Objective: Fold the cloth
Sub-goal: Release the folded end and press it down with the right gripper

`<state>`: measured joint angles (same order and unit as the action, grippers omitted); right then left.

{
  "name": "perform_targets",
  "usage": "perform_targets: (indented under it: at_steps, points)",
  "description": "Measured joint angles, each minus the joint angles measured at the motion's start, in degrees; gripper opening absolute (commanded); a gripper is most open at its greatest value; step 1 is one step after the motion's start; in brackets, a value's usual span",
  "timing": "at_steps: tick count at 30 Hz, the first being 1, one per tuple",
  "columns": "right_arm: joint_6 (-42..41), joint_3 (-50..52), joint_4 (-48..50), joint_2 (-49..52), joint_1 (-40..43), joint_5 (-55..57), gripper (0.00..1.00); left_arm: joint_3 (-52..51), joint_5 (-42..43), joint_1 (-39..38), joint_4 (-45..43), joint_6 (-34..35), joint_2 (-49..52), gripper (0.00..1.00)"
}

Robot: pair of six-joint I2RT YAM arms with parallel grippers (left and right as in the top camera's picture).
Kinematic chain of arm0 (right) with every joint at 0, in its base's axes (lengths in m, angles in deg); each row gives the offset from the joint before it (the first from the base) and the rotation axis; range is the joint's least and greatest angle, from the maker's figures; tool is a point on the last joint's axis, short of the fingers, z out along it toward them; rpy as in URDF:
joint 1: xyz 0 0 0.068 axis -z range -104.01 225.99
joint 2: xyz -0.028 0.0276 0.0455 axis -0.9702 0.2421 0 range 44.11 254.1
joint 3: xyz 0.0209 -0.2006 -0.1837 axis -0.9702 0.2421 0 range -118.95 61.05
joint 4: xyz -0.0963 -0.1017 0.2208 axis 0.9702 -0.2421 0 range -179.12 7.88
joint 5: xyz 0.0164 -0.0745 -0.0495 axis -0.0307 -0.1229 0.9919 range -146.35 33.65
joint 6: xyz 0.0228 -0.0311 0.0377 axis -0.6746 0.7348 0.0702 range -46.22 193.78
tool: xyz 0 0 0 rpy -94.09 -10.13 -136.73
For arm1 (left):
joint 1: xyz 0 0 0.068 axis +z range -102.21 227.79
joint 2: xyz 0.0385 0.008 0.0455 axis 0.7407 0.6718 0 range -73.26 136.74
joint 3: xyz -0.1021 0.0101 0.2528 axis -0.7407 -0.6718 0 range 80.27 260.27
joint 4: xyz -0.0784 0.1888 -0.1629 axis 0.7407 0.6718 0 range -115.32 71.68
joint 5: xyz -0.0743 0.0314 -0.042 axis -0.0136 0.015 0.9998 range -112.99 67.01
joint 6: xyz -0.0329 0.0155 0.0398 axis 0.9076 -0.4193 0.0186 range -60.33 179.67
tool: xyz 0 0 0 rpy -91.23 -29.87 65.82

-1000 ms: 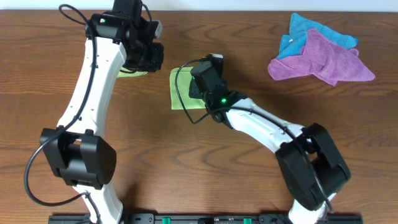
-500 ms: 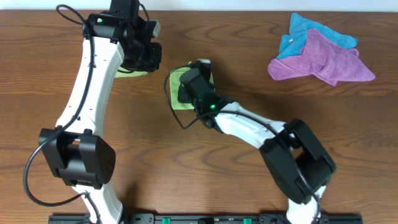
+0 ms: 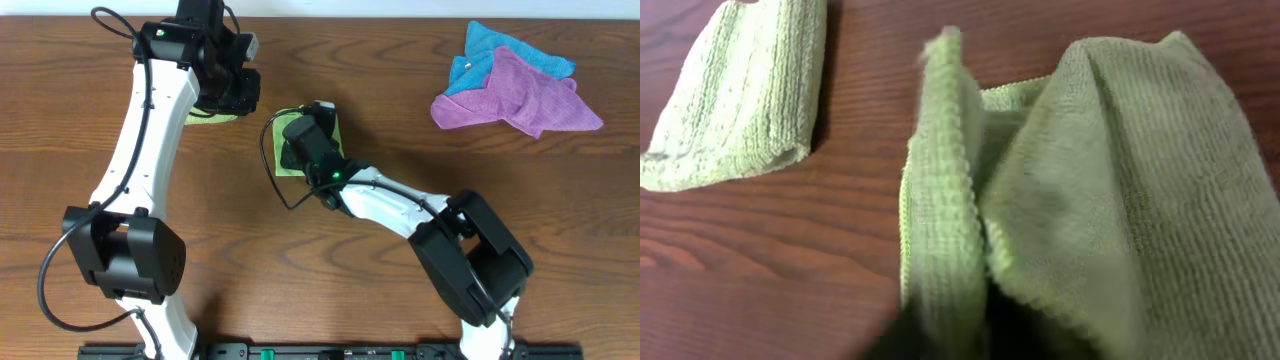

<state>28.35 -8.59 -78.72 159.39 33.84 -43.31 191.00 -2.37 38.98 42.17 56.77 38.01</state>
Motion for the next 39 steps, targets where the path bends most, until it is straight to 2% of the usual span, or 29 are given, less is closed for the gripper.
perform_targets:
  at_steps: [15,24,30,34,39]
  points:
    - [-0.1,-0.6,3.1,0.0,-0.2,0.7,0.99,0.0,0.2,0.0,0.0,-0.1,0.0,0.06]
    - [4.5,-8.5,-9.0,-0.1,0.0,1.4,0.99,0.0,1.3,0.0,0.5,-0.2,0.0,0.06]
    - [8.3,-10.4,-1.8,-0.4,0.5,-0.6,0.99,0.0,1.2,0.4,0.0,-0.2,0.0,0.06]
    - [12.0,-13.2,-7.6,-0.6,0.8,-0.7,0.99,0.0,1.3,0.4,0.0,-0.2,0.0,0.06]
    - [15.4,-19.8,-21.4,-0.6,1.0,-0.6,0.99,0.0,1.3,0.4,0.0,-0.2,0.0,0.06]
